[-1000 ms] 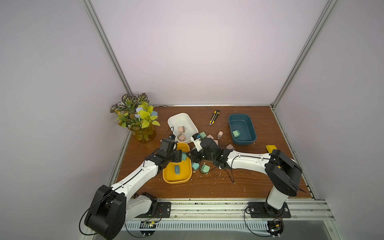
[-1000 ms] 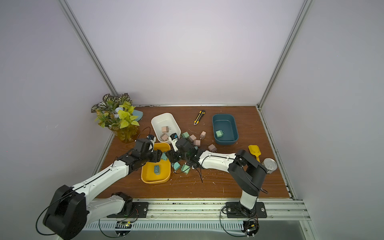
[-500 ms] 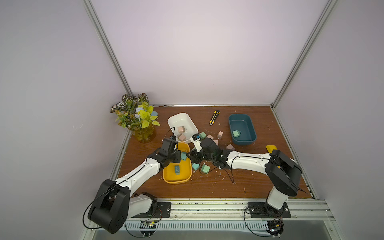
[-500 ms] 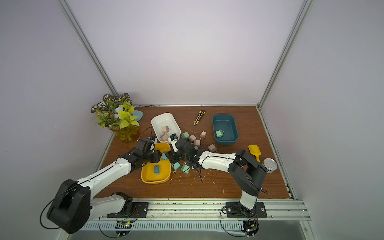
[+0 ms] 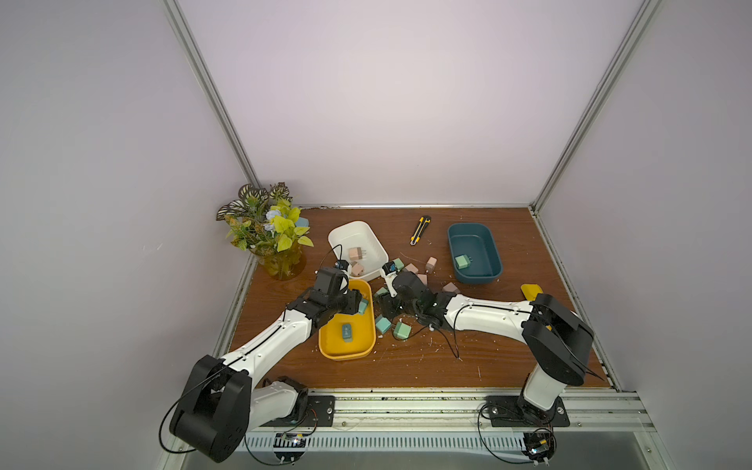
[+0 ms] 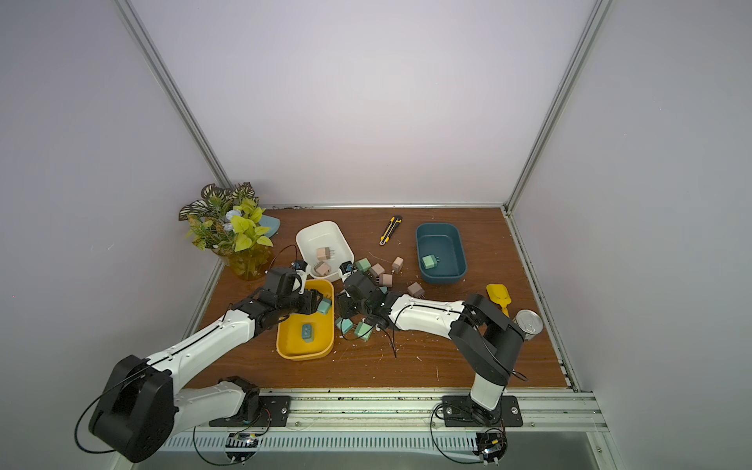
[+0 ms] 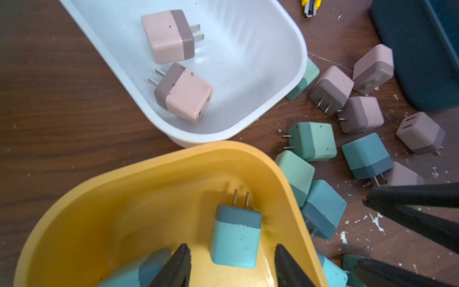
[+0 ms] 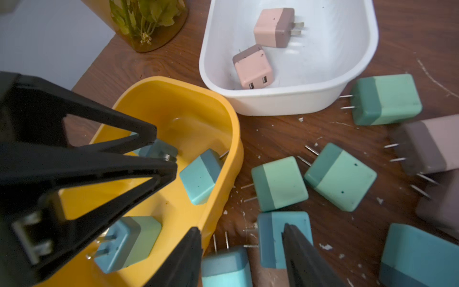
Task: Place the plugs by color into the storage box
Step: Place the plug in the storage box, then pick up the plug from the center of the board.
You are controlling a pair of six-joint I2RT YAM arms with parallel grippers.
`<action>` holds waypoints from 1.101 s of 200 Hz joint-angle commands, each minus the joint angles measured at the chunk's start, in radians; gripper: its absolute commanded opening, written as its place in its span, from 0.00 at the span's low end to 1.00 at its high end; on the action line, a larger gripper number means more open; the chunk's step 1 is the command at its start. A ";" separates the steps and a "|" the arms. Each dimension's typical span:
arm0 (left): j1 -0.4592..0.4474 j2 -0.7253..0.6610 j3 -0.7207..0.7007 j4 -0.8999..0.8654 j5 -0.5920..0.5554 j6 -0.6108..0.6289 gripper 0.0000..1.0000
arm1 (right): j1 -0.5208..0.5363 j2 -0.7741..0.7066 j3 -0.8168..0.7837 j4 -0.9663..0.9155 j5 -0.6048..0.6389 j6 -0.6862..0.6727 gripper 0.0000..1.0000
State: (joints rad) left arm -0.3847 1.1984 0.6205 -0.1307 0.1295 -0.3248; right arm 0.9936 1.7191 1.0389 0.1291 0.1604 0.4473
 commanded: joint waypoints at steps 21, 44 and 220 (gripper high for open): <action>-0.013 0.012 0.027 0.085 0.054 0.042 0.56 | -0.013 -0.109 -0.011 -0.069 0.115 -0.008 0.60; -0.055 -0.001 0.033 0.111 0.029 0.062 0.57 | -0.041 -0.139 -0.014 -0.134 0.142 -0.036 0.62; -0.232 0.283 0.246 0.125 0.192 -0.048 0.58 | -0.285 -0.240 -0.245 -0.153 -0.062 -0.184 0.67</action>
State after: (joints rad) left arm -0.6067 1.4643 0.8215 0.0357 0.2790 -0.3496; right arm 0.7258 1.4471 0.7845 -0.0631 0.1402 0.2955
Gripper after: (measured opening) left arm 0.584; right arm 0.686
